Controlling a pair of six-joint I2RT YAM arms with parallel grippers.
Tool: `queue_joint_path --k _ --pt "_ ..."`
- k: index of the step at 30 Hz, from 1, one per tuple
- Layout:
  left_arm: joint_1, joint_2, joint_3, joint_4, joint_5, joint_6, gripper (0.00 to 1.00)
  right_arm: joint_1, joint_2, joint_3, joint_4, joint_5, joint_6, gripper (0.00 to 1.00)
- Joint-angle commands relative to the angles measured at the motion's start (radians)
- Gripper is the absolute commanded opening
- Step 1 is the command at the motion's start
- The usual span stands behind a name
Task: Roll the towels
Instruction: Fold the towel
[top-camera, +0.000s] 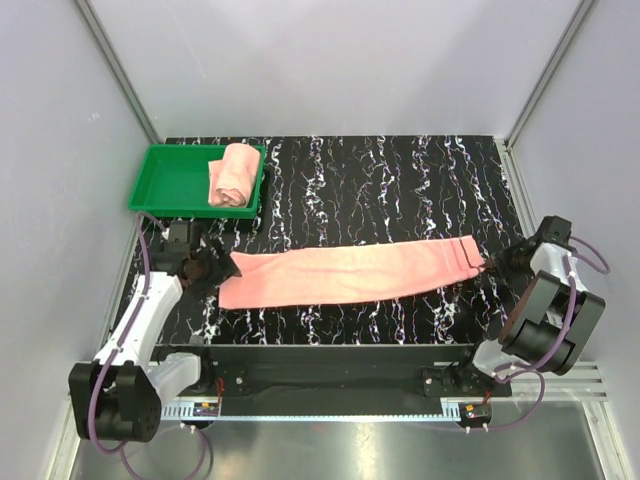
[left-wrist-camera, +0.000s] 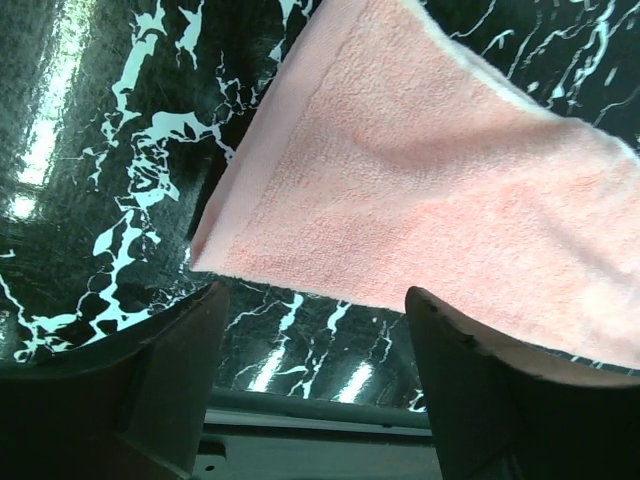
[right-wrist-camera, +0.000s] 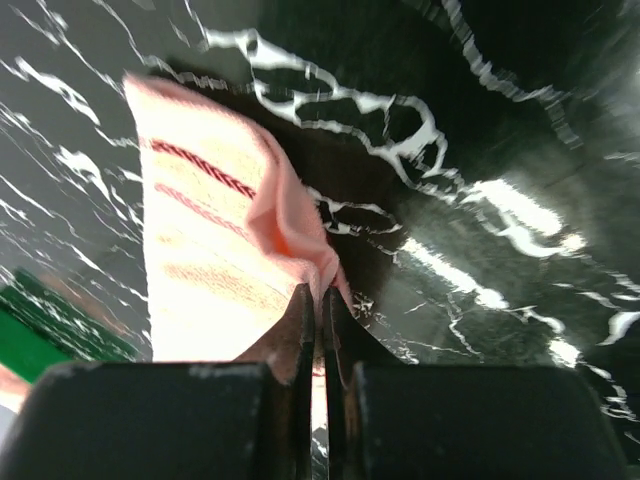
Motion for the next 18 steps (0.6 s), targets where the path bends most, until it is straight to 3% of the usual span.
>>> queue_joint_path --k 1,6,11,15,18 --pt "0.005 -0.036 0.004 0.043 0.021 -0.014 0.80 -0.065 -0.037 0.069 -0.026 0.049 -0.054 0.00" --pt "0.005 0.018 0.021 0.144 0.034 0.004 0.80 -0.092 -0.008 0.087 -0.025 0.036 -0.058 0.00" --pt "-0.023 0.151 0.053 0.276 0.070 0.022 0.75 -0.090 -0.017 0.067 0.023 0.028 -0.052 0.00" --pt "-0.099 0.249 0.090 0.379 0.054 0.003 0.73 -0.090 -0.006 0.107 -0.003 0.077 -0.086 0.00" --pt "-0.156 0.352 0.145 0.368 -0.023 0.004 0.73 -0.090 -0.008 0.121 -0.005 0.081 -0.084 0.00"
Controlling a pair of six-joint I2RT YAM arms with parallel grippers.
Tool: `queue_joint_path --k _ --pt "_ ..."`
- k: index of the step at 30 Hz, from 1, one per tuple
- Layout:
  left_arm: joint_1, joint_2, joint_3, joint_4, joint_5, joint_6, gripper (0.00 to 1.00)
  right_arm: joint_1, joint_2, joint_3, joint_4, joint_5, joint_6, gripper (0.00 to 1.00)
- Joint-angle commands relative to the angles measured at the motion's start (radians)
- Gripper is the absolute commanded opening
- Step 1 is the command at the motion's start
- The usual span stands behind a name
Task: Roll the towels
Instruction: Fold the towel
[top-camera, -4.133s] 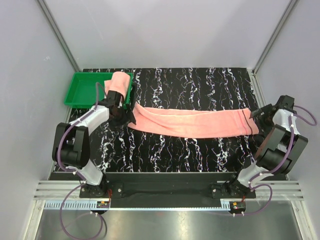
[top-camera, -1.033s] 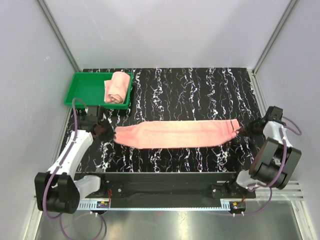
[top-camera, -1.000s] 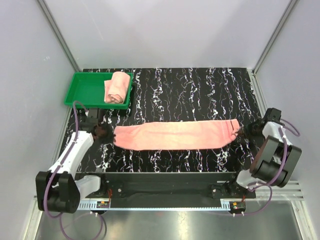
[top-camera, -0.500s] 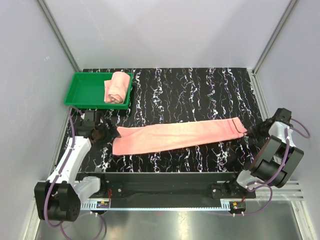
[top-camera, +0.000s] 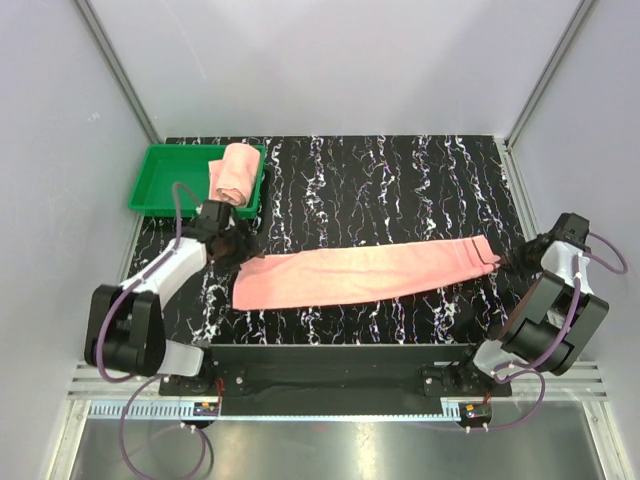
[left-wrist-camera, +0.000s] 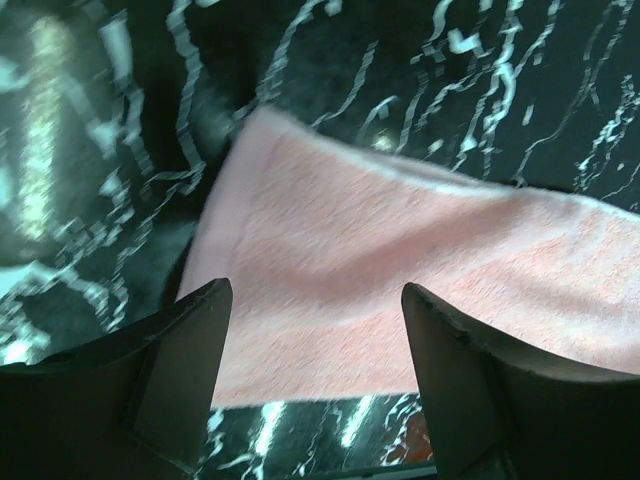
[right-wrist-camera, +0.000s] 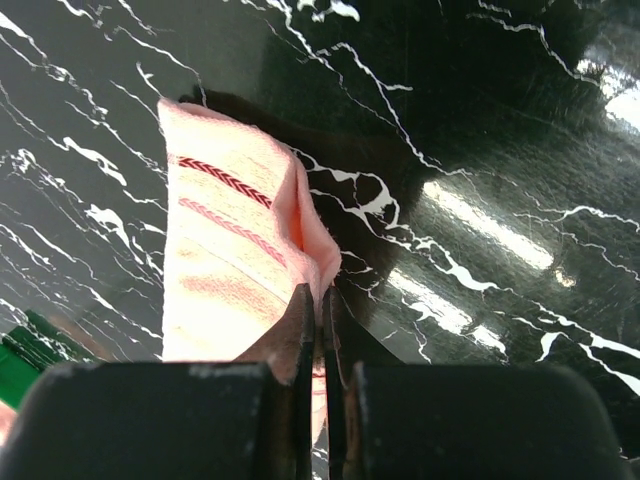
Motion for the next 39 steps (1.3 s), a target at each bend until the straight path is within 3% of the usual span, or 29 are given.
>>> queue_joint_path --k 1,4,9,12,13,15,18,23,24,26,27,29,32,39 --pt "-0.050 0.075 0.081 0.094 -0.058 0.003 0.73 0.000 -0.011 0.051 0.011 0.034 -0.017 0.00" --pt "-0.056 0.129 0.091 0.091 -0.103 0.008 0.66 0.002 -0.018 0.060 0.008 0.018 -0.007 0.00" --pt "-0.060 0.175 0.082 0.092 -0.179 0.035 0.63 0.002 -0.047 0.070 0.000 0.003 -0.009 0.00" --pt "-0.071 0.205 0.079 0.106 -0.186 0.037 0.52 0.002 -0.049 0.070 0.006 -0.005 -0.010 0.00" --pt "-0.074 0.227 0.079 0.109 -0.186 0.037 0.47 0.002 -0.044 0.071 0.009 -0.006 -0.009 0.00" --pt "-0.083 0.248 0.087 0.111 -0.195 0.034 0.23 0.003 -0.035 0.074 0.009 -0.008 -0.010 0.00" --pt "-0.085 0.275 0.114 0.091 -0.221 0.028 0.00 0.003 -0.037 0.070 0.011 -0.012 -0.013 0.00" --pt "-0.085 0.243 0.165 0.042 -0.307 0.002 0.00 0.005 -0.063 0.070 0.008 -0.011 -0.009 0.00" --pt "-0.085 0.233 0.167 0.037 -0.314 -0.003 0.16 0.011 -0.067 0.074 0.006 -0.012 -0.007 0.00" --pt "-0.085 0.221 0.176 0.035 -0.316 -0.004 0.35 0.022 -0.080 0.086 0.002 -0.014 0.000 0.00" --pt "-0.085 0.216 0.177 0.031 -0.313 -0.003 0.64 0.037 -0.086 0.091 0.000 -0.015 0.005 0.00" --pt "-0.085 0.209 0.176 0.034 -0.296 0.000 0.78 0.068 -0.106 0.102 0.000 -0.028 0.011 0.00" --pt "-0.085 0.170 0.165 0.029 -0.282 0.002 0.91 0.175 -0.127 0.143 0.008 -0.052 0.000 0.00" --pt "-0.083 0.012 0.225 -0.076 -0.255 0.057 0.92 0.497 -0.152 0.281 -0.018 -0.123 -0.052 0.00"
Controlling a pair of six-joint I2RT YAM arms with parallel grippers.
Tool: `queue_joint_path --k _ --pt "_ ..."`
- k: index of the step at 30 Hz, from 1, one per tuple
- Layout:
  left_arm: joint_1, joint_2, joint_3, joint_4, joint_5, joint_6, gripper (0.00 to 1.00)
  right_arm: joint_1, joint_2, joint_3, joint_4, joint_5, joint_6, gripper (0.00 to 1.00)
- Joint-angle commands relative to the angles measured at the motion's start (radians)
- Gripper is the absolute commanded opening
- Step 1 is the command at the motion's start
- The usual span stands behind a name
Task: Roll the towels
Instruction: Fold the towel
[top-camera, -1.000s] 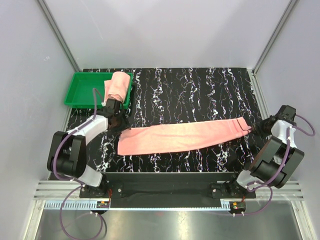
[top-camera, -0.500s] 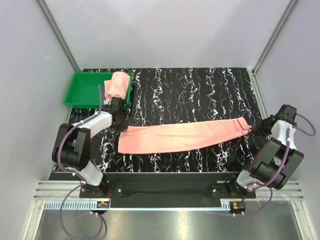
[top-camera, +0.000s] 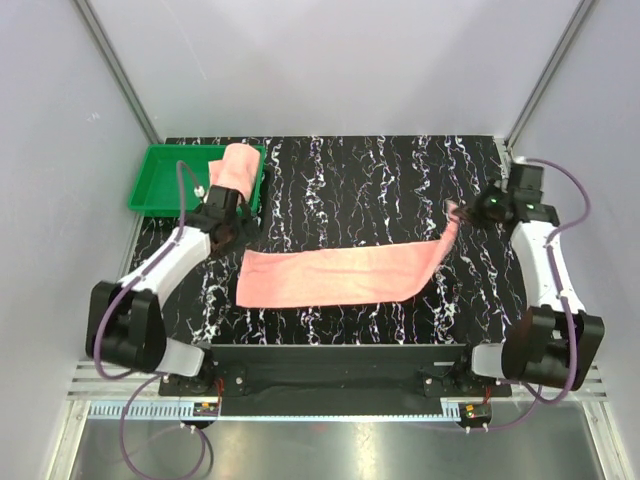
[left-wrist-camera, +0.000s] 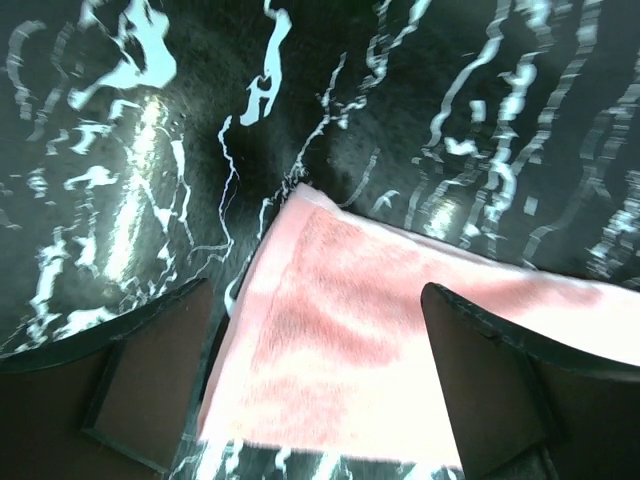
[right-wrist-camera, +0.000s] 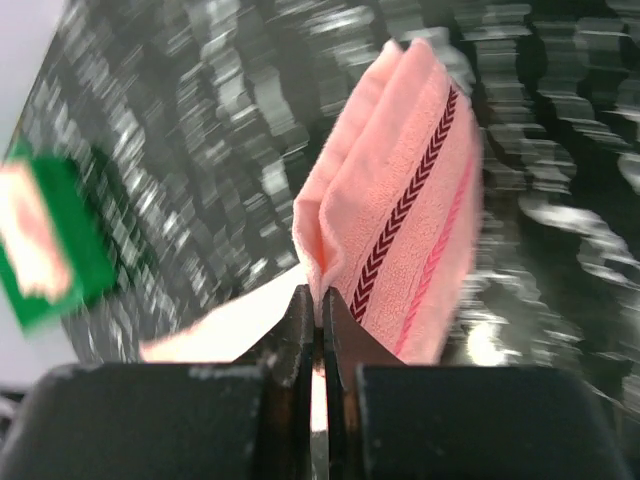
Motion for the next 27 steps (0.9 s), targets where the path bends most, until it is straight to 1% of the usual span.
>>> queue_joint_path --k 1,2,4,5,6,7,9,10,11,12,13,15,16,17,20,22,23,27 --pt "0.003 -0.117 0.084 -0.060 0.004 0.058 0.92 0.151 -0.038 0.083 -0.020 -0.065 -0.060 0.00" --pt "0.009 -0.131 0.104 -0.089 0.017 0.084 0.92 0.238 -0.038 0.107 -0.036 -0.061 -0.065 0.00" --pt "0.017 -0.170 0.120 -0.115 0.048 0.104 0.96 0.341 -0.029 0.129 -0.047 -0.041 -0.069 0.00" --pt "0.029 -0.182 0.124 -0.135 0.062 0.124 0.96 0.383 -0.024 0.153 -0.050 -0.024 -0.062 0.00" --pt "0.036 -0.194 0.123 -0.144 0.074 0.132 0.96 0.467 -0.018 0.166 -0.056 -0.008 -0.053 0.00" --pt "0.046 -0.206 0.120 -0.153 0.088 0.140 0.96 0.504 -0.006 0.177 -0.055 0.016 -0.021 0.00" --pt "0.070 -0.249 0.103 -0.172 0.116 0.158 0.97 0.578 0.011 0.187 0.005 0.010 0.027 0.00" --pt "0.075 -0.266 0.097 -0.176 0.120 0.166 0.97 0.639 0.025 0.180 0.041 -0.002 0.089 0.00" --pt "0.079 -0.277 0.092 -0.189 0.128 0.181 0.97 0.677 0.033 0.160 0.134 -0.005 0.127 0.00" --pt "0.082 -0.298 0.088 -0.195 0.131 0.187 0.97 0.714 0.045 0.157 0.179 -0.014 0.174 0.00" --pt "0.083 -0.306 0.085 -0.202 0.134 0.195 0.97 0.798 0.086 0.160 0.210 -0.007 0.193 0.00" --pt "0.089 -0.334 0.074 -0.221 0.134 0.207 0.97 0.877 0.143 0.225 0.230 0.031 0.220 0.00" --pt "0.092 -0.341 0.063 -0.225 0.134 0.212 0.97 0.953 0.210 0.256 0.224 0.071 0.230 0.00" --pt "0.098 -0.352 0.056 -0.230 0.129 0.215 0.97 0.980 0.243 0.319 0.214 0.085 0.236 0.00" --pt "0.130 -0.391 0.029 -0.238 0.137 0.218 0.99 1.058 0.352 0.411 0.226 0.120 0.271 0.00" --pt "0.151 -0.409 0.017 -0.242 0.189 0.227 0.99 1.084 0.411 0.443 0.246 0.140 0.289 0.00" --pt "0.165 -0.415 0.013 -0.242 0.218 0.241 0.99 1.113 0.429 0.485 0.246 0.157 0.291 0.00" --pt "0.175 -0.460 -0.024 -0.227 0.200 0.240 0.99 1.165 0.498 0.558 0.266 0.240 0.297 0.00"
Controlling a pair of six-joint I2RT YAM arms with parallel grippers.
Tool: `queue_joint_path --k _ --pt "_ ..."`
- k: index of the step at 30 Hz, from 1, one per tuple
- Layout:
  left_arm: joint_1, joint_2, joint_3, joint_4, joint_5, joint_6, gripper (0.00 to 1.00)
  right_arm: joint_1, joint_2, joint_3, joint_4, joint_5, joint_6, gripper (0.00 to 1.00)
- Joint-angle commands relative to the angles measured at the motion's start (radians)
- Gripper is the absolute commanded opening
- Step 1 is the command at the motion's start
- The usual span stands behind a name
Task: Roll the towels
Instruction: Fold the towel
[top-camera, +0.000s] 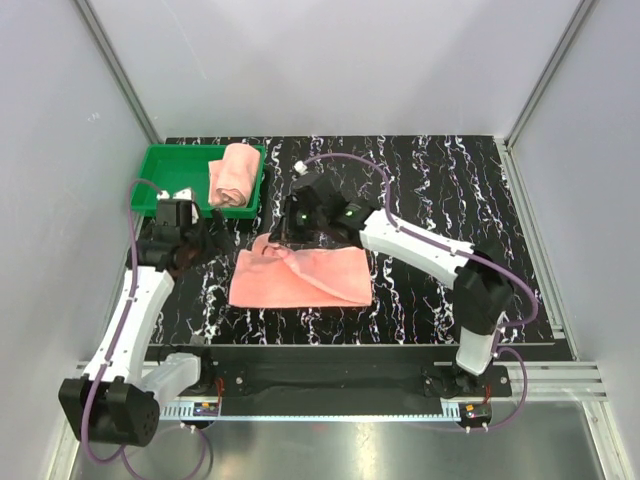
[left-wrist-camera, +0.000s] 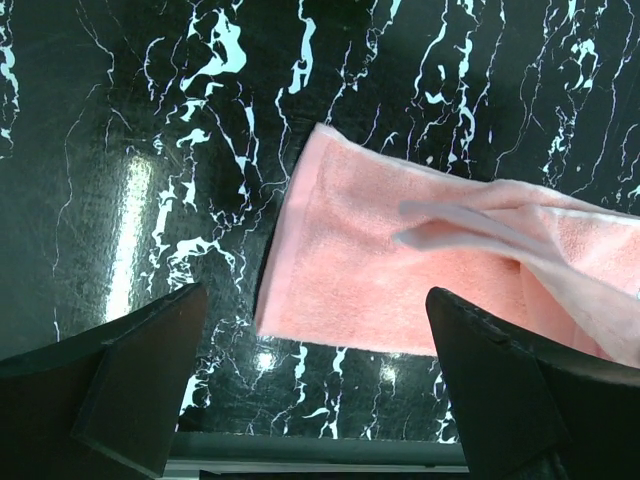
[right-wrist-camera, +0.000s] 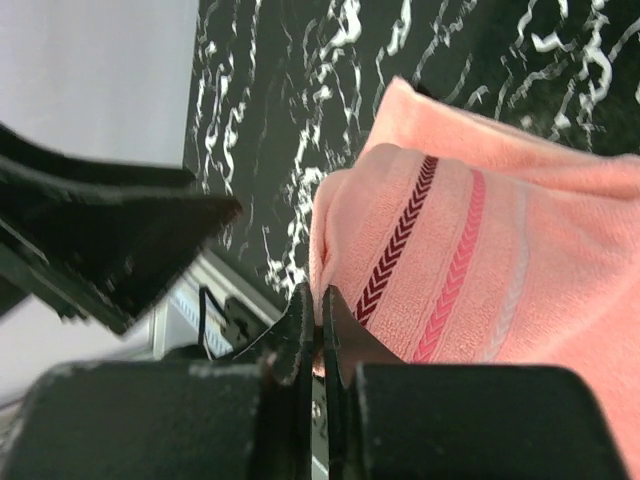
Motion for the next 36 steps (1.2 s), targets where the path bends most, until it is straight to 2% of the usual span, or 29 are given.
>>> queue_joint_path --k 1,6,10,13,16,18,19,20,21,23,30,36 --pt "0.012 -0.051 -0.028 0.028 0.034 0.024 0.99 0.041 0.031 0.100 0.072 0.142 0.037 0.00" --pt "0.025 -0.098 -0.071 0.041 0.008 0.021 0.99 0.112 0.068 0.148 0.089 0.279 0.018 0.00" --pt "0.044 -0.132 -0.067 0.030 -0.019 0.019 0.99 0.198 0.062 0.114 0.153 0.409 -0.023 0.00" --pt "0.064 -0.149 -0.041 -0.002 -0.111 0.010 0.99 0.234 0.132 0.117 0.195 0.387 -0.046 0.00" --pt "0.075 -0.154 -0.018 -0.017 -0.139 0.004 0.99 0.258 0.235 0.160 0.185 0.313 -0.054 0.00" --pt "0.073 -0.152 -0.009 -0.025 -0.154 0.002 0.99 0.276 0.280 0.191 0.202 0.258 -0.058 0.13" --pt "0.073 -0.151 -0.010 -0.024 -0.157 -0.001 0.99 0.282 0.327 0.204 0.204 0.199 -0.058 0.25" --pt "0.096 -0.149 -0.010 -0.024 -0.159 -0.004 0.99 0.284 0.346 0.238 0.201 0.174 -0.057 0.58" --pt "0.099 -0.146 -0.009 -0.021 -0.156 -0.004 0.99 0.288 0.364 0.253 0.199 0.154 -0.057 0.74" --pt "0.108 -0.137 -0.001 -0.020 -0.148 -0.010 0.99 0.288 0.383 0.269 0.187 0.124 -0.058 0.90" --pt "0.121 -0.117 0.048 -0.027 -0.145 -0.004 0.99 0.285 0.195 0.136 0.169 0.204 -0.132 0.93" --pt "0.125 -0.088 -0.002 -0.024 -0.078 -0.042 0.99 0.233 -0.150 -0.102 0.126 0.356 -0.135 0.95"
